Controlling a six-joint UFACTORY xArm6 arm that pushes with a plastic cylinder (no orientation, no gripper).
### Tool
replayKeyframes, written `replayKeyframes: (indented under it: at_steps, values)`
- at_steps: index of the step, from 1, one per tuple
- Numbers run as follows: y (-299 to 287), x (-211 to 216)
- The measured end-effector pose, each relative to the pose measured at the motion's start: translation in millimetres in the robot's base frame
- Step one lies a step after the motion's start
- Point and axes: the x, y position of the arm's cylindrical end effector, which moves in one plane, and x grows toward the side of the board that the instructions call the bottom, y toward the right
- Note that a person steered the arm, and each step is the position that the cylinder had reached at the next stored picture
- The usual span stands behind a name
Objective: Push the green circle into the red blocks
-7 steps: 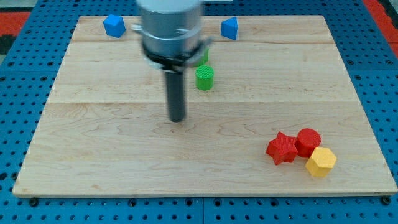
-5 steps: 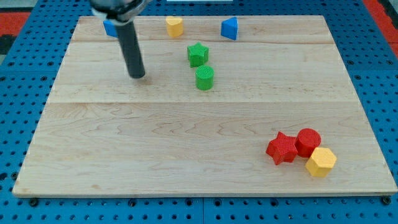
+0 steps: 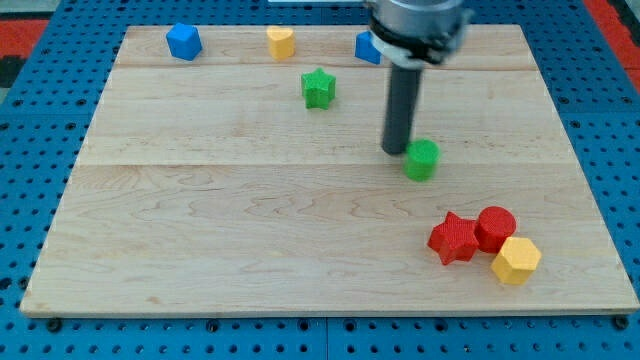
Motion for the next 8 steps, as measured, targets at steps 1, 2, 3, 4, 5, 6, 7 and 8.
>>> replayKeyframes:
  at_steps: [1,2,3,4,5,6,7,8]
  values:
    - [-4.8,-1.2]
    - [-0.5,-23.5]
    - [31.1,-14.5]
    - [32.8,22.5]
    - [31.2,32.7]
    - [-16.4,11.9]
    - [-82.1,-3.3]
    - [-143.2,-3.9]
